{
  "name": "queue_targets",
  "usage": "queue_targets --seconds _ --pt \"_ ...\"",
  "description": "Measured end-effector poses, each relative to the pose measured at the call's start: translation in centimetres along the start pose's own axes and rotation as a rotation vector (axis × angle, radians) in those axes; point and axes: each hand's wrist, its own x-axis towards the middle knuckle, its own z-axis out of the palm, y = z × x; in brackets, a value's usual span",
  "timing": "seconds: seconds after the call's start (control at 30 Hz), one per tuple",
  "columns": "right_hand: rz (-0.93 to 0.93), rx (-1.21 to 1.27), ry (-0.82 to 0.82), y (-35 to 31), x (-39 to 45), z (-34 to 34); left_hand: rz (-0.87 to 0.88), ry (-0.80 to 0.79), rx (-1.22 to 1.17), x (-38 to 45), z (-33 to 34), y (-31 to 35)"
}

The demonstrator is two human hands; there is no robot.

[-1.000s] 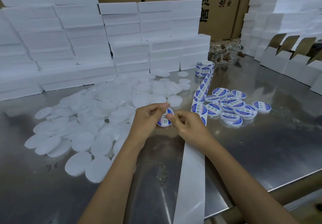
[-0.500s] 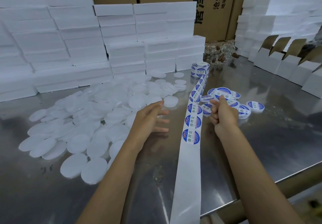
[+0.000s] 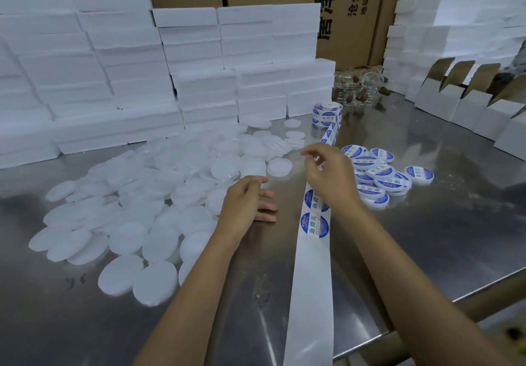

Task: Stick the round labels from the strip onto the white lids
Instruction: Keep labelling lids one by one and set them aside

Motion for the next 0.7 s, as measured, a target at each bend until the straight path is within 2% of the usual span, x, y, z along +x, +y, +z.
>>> queue_targets --seconds 0.07,0.17,0.23,0.33,0.53,0.7 --pt "-0.107 -0.209 -0.192 -0.1 1.3 1.7 -0.003 0.001 0.003 0.1 -0.1 0.0" --pt "-0.083 -0.464 -0.427 0.3 2.8 3.8 -0.009 0.009 0.002 0.4 -0.2 0.1" --pt "-0.063 -0.516 -0.450 0.7 3.0 4.7 -0.012 0.002 0.012 0.7 -0.4 0.2" --pt "-0.115 -0.553 -0.368 0.8 3.0 5.2 -0.009 -0.014 0.047 1.0 -0.5 0.2" --pt "-0.004 -0.308 -0.314 0.1 2.3 4.6 -0.026 -0.016 0.070 0.9 -0.7 0.5" --pt "0.145 0.200 -0.193 -1.6 1.6 2.4 -0.005 0.035 0.033 0.3 -0.5 1.0"
